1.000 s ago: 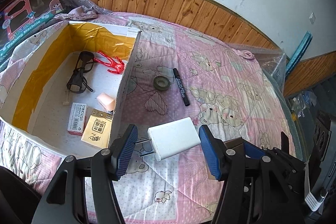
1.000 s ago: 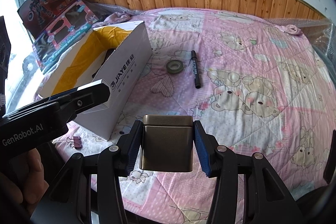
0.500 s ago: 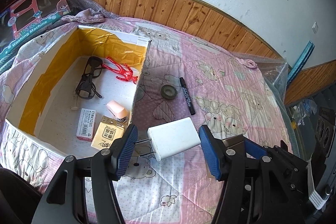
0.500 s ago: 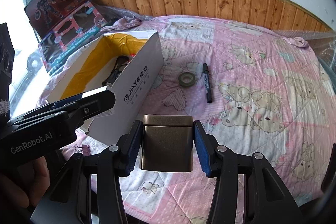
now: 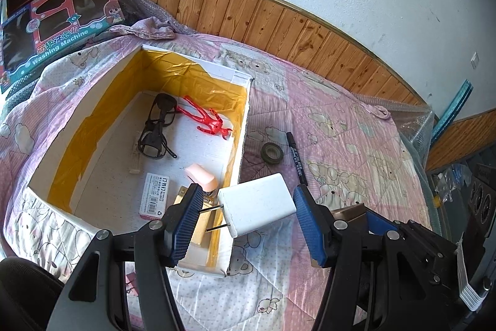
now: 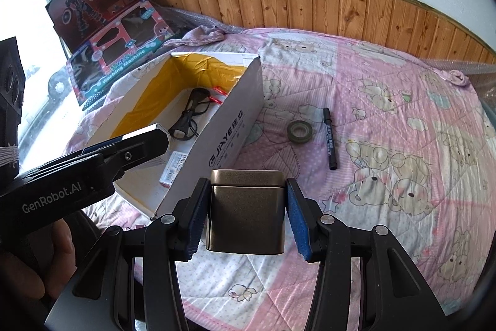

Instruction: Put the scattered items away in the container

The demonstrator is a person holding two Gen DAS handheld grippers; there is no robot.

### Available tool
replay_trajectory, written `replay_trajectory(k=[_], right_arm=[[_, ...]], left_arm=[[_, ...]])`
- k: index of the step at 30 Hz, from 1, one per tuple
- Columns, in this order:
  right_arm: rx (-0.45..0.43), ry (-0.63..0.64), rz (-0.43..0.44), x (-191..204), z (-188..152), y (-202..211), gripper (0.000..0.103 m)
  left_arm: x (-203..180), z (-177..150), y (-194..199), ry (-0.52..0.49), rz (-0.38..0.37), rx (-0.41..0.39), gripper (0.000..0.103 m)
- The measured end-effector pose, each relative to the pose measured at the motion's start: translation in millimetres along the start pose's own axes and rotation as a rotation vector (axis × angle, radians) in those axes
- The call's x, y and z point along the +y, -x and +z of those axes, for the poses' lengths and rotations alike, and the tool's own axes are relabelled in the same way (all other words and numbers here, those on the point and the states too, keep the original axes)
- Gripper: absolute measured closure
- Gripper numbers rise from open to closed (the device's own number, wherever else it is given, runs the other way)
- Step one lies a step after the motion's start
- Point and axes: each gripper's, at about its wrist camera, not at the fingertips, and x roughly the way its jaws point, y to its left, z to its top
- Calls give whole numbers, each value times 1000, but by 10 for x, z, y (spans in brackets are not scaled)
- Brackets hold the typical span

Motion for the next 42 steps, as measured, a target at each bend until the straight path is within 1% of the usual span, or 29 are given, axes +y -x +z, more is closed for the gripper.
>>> replay_trajectory(k=[32,42], right_arm=[[-29,79,70,518,545,-206,52],[-22,124,81,704,667,-368,52]], left_arm=[[671,386,114,69,72,-64,42],[899,456,97,97,100,-69,42]])
